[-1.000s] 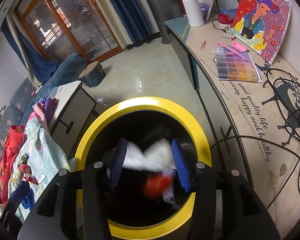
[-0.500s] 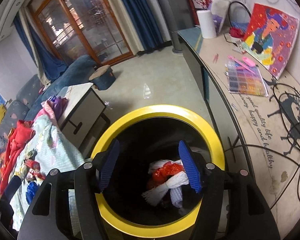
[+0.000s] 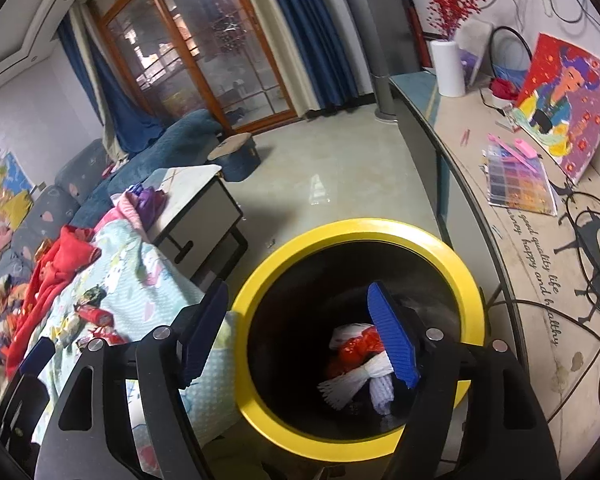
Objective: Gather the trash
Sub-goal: 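Move both tools back over the remaining trash on the bed, then grasp the yellow chip bag with the left tool while the right tool grasps the red snack wrapper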
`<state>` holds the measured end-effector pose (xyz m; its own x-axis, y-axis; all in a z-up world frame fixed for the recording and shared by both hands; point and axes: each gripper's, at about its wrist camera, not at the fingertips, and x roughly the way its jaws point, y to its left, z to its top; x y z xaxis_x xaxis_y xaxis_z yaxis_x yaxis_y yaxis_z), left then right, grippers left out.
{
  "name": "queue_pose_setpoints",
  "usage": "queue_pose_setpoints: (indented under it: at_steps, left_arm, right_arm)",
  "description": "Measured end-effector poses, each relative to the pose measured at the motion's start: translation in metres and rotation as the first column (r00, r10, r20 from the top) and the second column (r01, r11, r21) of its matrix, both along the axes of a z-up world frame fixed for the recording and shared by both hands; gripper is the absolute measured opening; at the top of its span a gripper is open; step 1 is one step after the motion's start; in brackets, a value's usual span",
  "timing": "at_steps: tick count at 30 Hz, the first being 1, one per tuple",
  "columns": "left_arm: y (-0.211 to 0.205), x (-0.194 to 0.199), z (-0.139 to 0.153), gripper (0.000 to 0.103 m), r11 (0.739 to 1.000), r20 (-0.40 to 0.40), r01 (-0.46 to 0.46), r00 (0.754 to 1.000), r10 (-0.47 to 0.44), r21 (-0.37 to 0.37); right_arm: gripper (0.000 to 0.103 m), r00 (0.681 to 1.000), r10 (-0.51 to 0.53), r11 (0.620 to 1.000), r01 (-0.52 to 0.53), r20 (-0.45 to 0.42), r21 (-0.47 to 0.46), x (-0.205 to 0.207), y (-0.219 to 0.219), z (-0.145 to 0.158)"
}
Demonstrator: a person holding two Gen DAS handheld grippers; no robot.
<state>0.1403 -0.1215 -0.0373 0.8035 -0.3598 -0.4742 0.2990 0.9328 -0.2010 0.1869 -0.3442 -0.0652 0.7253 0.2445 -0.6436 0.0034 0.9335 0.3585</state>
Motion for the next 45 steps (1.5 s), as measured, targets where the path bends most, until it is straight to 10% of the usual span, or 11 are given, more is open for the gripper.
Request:
queue_pose_setpoints:
  at_steps: [45]
  left_arm:
    - [0.134, -0.017, 0.012, 0.092, 0.932, 0.097, -0.362, 0.927, 0.363, -0.021]
  right_arm:
    - [0.070, 0.915, 0.399, 0.909, -0.387, 0.057, -0.153, -0.029, 0.161, 0.030]
